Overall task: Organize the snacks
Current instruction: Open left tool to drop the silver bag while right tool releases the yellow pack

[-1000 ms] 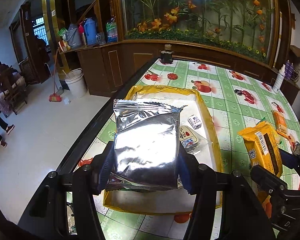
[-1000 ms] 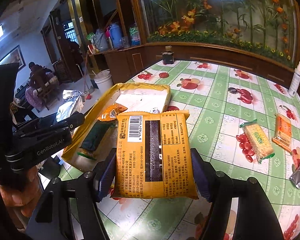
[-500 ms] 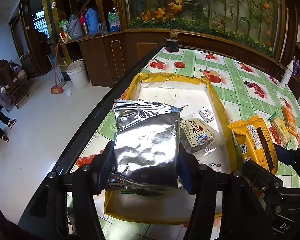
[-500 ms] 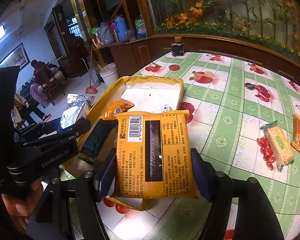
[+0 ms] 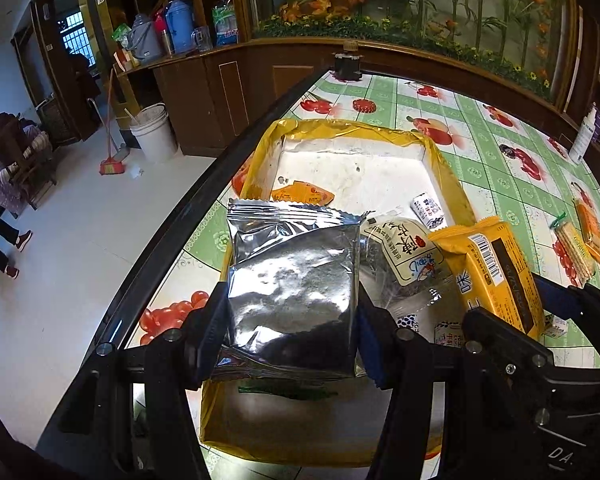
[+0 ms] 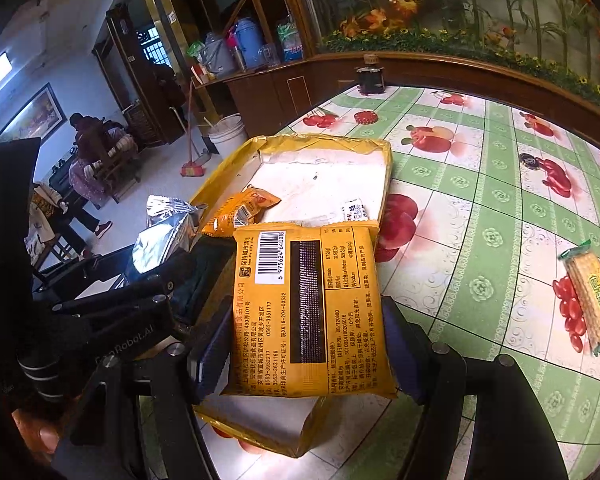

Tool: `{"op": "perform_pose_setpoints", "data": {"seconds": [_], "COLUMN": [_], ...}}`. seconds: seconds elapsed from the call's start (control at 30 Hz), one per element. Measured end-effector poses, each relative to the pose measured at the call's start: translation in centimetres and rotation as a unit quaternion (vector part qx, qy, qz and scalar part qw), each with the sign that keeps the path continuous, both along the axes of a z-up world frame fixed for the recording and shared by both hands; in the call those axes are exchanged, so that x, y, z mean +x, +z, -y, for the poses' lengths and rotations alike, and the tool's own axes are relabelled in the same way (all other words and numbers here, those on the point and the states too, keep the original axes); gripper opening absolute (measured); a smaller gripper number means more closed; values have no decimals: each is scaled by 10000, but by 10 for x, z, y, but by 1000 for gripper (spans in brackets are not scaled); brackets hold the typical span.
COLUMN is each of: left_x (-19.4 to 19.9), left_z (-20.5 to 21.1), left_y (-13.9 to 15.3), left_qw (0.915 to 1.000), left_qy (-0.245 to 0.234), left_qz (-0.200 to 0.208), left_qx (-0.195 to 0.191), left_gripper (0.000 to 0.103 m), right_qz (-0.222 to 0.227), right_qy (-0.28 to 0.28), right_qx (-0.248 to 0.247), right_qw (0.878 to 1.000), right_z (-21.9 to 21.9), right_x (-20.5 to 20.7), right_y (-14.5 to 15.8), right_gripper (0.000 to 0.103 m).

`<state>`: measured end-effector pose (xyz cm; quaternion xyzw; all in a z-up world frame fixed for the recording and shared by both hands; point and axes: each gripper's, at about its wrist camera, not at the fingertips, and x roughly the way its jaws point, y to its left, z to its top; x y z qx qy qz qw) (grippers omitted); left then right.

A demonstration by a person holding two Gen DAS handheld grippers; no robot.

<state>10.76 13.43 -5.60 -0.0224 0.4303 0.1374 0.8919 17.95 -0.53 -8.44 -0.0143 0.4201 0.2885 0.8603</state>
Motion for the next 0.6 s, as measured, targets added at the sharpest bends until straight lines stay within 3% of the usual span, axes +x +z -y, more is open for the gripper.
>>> {"op": "perform_pose_setpoints", "data": {"seconds": [0.33,0.6], "left_x": [13,14], "left_z": [-5,-12], "left_y": [-19,-19], "left_qw": [9994,9990], "left_qy": [16,55], "left_qz": [-349,-349], "left_qx": [-57,-290], "left_gripper": [57,58], "right_qz": [-108,34], "right_qy": [92,147], "right_qx": [-52,-201], "right_qw": [9999,9997], "right_z": [-13,-21], "right_x": [14,21], "right_y": [-14,-13], "right_gripper": [71,71]}}
